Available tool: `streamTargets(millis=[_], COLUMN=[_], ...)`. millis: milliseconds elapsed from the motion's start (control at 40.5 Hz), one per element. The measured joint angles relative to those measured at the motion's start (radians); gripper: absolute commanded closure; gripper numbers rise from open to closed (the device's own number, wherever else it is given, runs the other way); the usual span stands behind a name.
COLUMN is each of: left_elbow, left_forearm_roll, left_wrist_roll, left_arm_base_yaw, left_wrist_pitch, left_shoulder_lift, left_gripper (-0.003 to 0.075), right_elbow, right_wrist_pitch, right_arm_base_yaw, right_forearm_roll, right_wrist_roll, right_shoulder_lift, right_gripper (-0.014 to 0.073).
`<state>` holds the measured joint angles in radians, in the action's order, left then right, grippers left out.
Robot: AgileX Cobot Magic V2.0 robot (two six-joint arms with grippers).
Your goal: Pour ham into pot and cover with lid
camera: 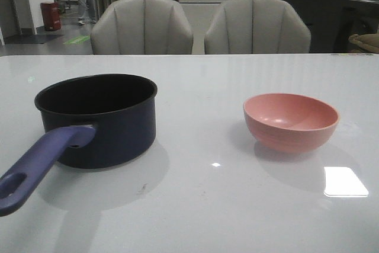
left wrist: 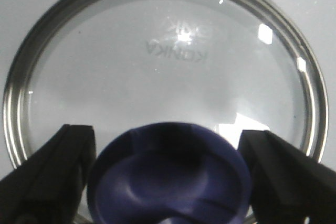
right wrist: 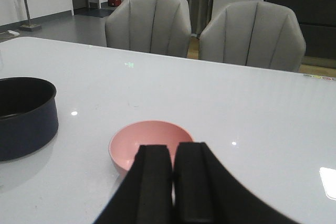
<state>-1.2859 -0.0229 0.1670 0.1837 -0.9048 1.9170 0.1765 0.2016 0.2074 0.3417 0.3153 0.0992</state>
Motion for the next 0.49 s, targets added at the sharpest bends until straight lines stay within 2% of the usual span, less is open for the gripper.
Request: streamTargets(millis=[148, 494], left_elbow=[-0.011, -0.061], left_forearm_roll=[-0.002, -0.002], left_wrist_roll=[0.000, -0.013], left_arm_base_yaw=[0.000, 0.000], left_wrist_pitch=[0.000, -0.033], left_shoulder_lift=[0.002, 0.012], left_gripper=[0.0442, 0.0461], right_elbow=[0.000, 0.000], right_wrist_pitch=[0.000, 0.000], right_arm_base_yaw=[0.000, 0.000], right_forearm_roll=[0.000, 0.000], right_wrist_roll=[0.000, 0.000], right_shoulder_lift=[0.000, 0.000], right_gripper=[0.0412, 0.0412])
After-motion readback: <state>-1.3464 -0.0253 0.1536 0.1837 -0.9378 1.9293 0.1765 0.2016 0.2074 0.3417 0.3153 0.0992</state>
